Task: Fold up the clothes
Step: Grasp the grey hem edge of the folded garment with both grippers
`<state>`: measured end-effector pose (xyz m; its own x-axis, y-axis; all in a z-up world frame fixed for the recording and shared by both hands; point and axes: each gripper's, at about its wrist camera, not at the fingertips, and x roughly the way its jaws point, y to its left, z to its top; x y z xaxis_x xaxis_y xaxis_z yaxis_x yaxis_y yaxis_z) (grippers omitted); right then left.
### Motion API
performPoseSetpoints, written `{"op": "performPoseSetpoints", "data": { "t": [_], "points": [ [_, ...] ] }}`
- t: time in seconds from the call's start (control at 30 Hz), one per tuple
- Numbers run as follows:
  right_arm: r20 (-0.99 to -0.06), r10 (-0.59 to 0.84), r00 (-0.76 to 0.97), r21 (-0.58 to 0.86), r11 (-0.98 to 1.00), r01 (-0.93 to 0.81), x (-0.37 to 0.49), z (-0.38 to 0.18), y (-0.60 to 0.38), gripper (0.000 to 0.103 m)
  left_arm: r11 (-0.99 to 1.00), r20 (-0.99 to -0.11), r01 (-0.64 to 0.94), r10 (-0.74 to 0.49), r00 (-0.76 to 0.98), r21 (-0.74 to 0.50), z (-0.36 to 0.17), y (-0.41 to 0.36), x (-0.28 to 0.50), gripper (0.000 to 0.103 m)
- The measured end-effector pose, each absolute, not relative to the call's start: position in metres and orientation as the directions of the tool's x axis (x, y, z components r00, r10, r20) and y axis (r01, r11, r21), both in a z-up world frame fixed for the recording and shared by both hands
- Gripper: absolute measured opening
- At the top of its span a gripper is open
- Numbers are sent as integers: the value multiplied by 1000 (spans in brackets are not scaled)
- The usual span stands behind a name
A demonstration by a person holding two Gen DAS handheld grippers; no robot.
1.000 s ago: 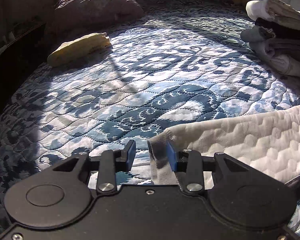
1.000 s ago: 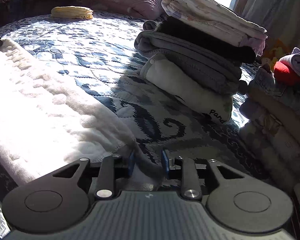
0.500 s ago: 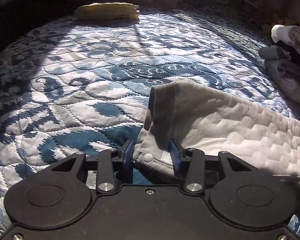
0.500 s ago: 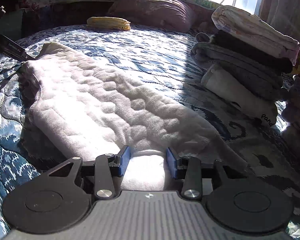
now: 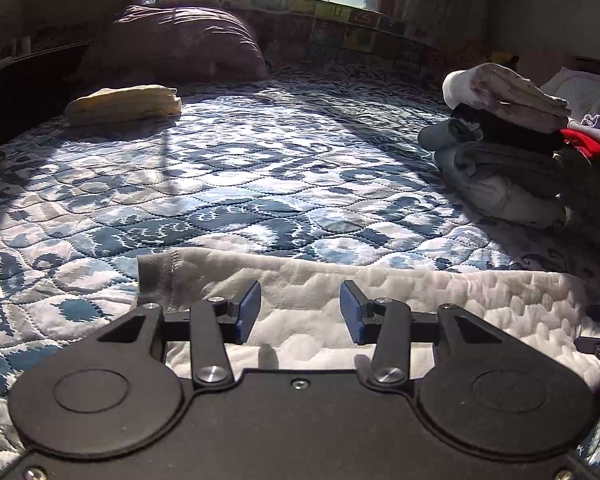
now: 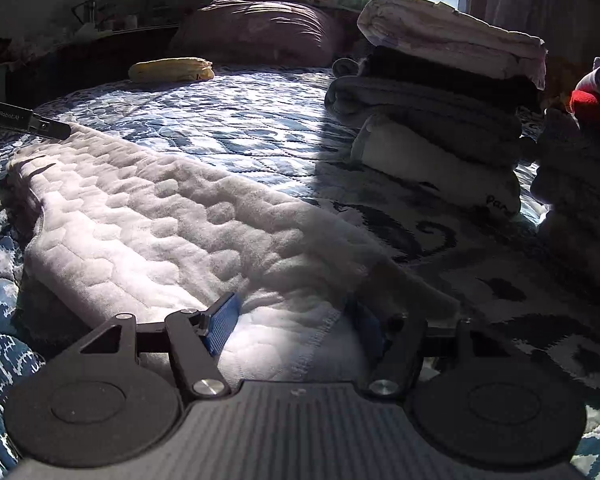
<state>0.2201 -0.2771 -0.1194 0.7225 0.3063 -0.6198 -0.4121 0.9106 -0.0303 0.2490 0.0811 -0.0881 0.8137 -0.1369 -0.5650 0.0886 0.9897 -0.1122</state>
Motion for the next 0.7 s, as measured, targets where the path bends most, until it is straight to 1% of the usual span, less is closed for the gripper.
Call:
{"op": "performPoseSetpoints", "data": {
  "t": [0.07,0.1,0.17,0.23,0.27,0.3,0.33,0.37,0.43,0.5,0.6,0.63,0.67,0.7],
  "points": [
    [-587,309,748,-56,907,-418,216,-111,-274,63,987,-572,114,-158,805,-112,-94,66,259,47],
    [-567,321,758,-62,902,-428,214,-107,-272,63,987,-590,110,-157,792,-116,-99,62,265,48],
    [-534,365,762,-51,886,-461,216,-99,-265,63,988,-654,80,-148,742,-132,-114,58,278,59],
    [-524,390,757,-34,879,-476,227,-96,-255,64,992,-658,91,-126,743,-88,-120,48,279,66],
    [-533,388,752,-25,881,-472,234,-98,-252,64,993,-658,98,-114,745,-61,-120,44,279,66],
    [-565,372,736,-7,890,-455,244,-104,-250,65,993,-661,109,-111,742,-45,-118,43,278,66],
    [-624,354,697,27,900,-434,256,-115,-249,70,991,-660,127,-125,741,-46,-113,46,277,65],
    [-638,365,678,65,903,-425,260,-122,-251,73,990,-644,127,-139,752,-66,-107,55,276,62],
    [-615,381,690,79,901,-427,257,-126,-255,75,991,-585,60,-121,802,-123,-96,82,272,53],
    [-613,373,697,54,899,-434,251,-127,-253,75,984,-561,-6,-97,822,-179,-94,111,274,53],
    [-605,376,702,56,899,-434,249,-130,-254,75,951,-613,-79,-128,780,-300,-106,147,287,51],
    [-603,379,702,60,899,-434,250,-131,-255,75,932,-622,-102,-149,768,-349,-109,159,290,49],
    [-601,382,702,65,899,-434,250,-131,-256,75,909,-631,-125,-170,757,-396,-112,170,292,34],
    [-601,384,701,69,899,-433,251,-131,-256,75,881,-621,-157,-178,763,-446,-111,182,291,30]
  ]
}}
